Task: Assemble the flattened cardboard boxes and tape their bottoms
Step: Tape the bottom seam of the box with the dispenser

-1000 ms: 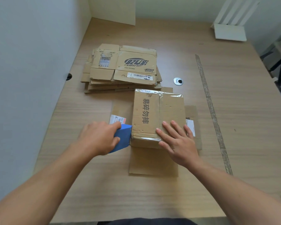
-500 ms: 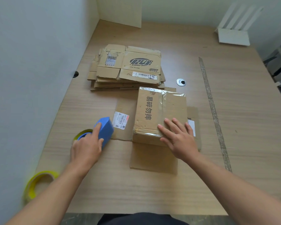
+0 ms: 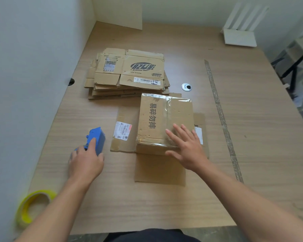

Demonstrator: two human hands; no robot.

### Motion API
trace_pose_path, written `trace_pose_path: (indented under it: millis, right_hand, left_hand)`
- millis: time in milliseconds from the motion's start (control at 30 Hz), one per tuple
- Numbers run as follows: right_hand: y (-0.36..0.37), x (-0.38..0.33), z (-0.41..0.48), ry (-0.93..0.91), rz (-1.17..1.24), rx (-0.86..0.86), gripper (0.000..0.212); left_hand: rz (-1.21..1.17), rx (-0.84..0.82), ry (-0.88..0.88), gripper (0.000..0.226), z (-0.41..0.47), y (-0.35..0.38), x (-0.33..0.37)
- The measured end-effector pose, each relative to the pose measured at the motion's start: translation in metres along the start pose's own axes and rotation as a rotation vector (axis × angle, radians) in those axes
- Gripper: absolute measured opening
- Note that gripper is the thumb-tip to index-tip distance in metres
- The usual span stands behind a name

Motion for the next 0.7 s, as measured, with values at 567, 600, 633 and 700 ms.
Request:
trace_pose_path:
  millis: [567, 600, 633, 700]
  right_hand:
    - [0.017, 0.044, -0.032, 0.631, 0.801, 0.192, 0.115]
    - [0.017, 0.045, -0.032, 0.625, 0.806, 0.195, 0.114]
    - [0.017, 0.045, -0.032, 0.619, 0.807, 0.195, 0.113]
    - [0.017, 0.048, -0.033, 0.614, 0.81, 0.189, 0.109]
  left_hand:
    - [-0.699, -0.045, 0.116, 0.127, -0.034, 0.04, 0.159]
    - [-0.71, -0.041, 0.108, 0.126, -0.034, 0.041, 0.158]
    - [-0.723, -0.037, 0.098, 0.123, -0.033, 0.041, 0.158]
    - [-0.764, -0.026, 0.072, 0.115, -0.032, 0.042, 0.156]
Point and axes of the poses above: each hand's wrist, its own z-axis towards the middle knuckle, its own y-axis out of the palm, x = y × z, the point moved 9 cm from there along z, towards the middle knuckle, and after that the axes turned 4 degrees about x, right-handed, at the moved point
